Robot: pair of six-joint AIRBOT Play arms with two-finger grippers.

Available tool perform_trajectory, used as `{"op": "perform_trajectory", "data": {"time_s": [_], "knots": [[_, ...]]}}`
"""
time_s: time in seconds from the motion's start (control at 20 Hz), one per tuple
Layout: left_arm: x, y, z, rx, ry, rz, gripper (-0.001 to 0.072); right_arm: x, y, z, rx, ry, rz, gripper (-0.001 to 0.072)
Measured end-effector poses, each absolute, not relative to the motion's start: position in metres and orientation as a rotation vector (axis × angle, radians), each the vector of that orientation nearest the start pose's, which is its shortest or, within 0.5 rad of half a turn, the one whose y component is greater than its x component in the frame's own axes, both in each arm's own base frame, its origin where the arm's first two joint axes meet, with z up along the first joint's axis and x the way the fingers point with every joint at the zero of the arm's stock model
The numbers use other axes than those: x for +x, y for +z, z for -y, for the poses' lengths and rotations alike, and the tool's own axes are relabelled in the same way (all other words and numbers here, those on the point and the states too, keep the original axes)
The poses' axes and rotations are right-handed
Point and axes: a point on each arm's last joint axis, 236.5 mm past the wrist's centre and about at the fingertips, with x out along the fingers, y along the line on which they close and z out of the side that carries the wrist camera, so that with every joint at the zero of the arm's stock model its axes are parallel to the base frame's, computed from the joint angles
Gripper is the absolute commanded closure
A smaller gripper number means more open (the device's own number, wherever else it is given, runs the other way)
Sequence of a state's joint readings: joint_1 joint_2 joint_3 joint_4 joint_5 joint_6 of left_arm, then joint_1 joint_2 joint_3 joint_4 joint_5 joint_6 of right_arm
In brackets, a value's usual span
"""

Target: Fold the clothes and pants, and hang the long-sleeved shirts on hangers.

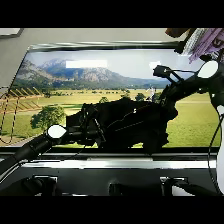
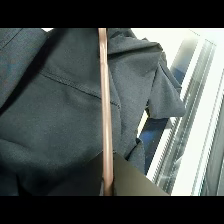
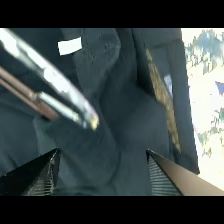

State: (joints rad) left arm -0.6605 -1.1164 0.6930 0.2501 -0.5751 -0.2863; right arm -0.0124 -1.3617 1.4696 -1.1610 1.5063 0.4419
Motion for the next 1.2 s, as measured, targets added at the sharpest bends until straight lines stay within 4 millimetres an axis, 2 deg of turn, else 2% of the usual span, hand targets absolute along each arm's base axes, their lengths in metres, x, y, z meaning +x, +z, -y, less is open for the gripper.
{"op": "perform_trajectory", "data": {"time_s": [0.1, 0.25, 0.3, 0.35, 0.6, 0.65, 0.75, 0.9, 1.0, 1.1, 1.2], "knots": [[0.251, 0.04, 0.352, 0.04, -1.182, -0.613, 0.0688, 0.378, 0.08, -0.096, -0.61, 1.045, -0.995, 0.0256], [0.251, 0.04, 0.352, 0.04, -1.182, -0.613, 0.0688, 0.374, 0.072, -0.105, -0.577, 1.107, -1.005, 0.0413], [0.251, 0.04, 0.352, 0.04, -1.182, -0.613, 0.0687, 0.371, 0.069, -0.107, -0.568, 1.13, -1.013, 0.056], [0.251, 0.04, 0.352, 0.039, -1.181, -0.614, 0.0687, 0.368, 0.068, -0.108, -0.578, 1.153, -1.013, 0.067], [0.25, 0.04, 0.352, 0.04, -1.183, -0.614, 0.0681, 0.36, 0.075, -0.11, -0.571, 1.169, -1.014, 0.0677], [0.25, 0.04, 0.352, 0.041, -1.182, -0.613, 0.0626, 0.358, 0.08, -0.11, -0.576, 1.165, -1.007, 0.0678], [0.252, 0.041, 0.352, 0.034, -1.178, -0.612, 0.0366, 0.351, 0.094, -0.113, -0.576, 1.166, -0.981, 0.0679], [0.26, 0.041, 0.347, 0.001, -1.139, -0.627, 0.0143, 0.345, 0.112, -0.106, -0.607, 1.109, -0.968, 0.0681], [0.269, 0.042, 0.34, -0.055, -1.093, -0.654, 0.0087, 0.342, 0.123, -0.104, -0.62, 1.071, -0.948, 0.0681], [0.284, 0.046, 0.329, -0.124, -1.028, -0.672, 0.0087, 0.341, 0.132, -0.1, -0.631, 1.033, -0.936, 0.0681], [0.304, 0.056, 0.308, -0.217, -0.942, -0.677, 0.0087, 0.339, 0.139, -0.098, -0.643, 1.009, -0.924, 0.0681]]}}
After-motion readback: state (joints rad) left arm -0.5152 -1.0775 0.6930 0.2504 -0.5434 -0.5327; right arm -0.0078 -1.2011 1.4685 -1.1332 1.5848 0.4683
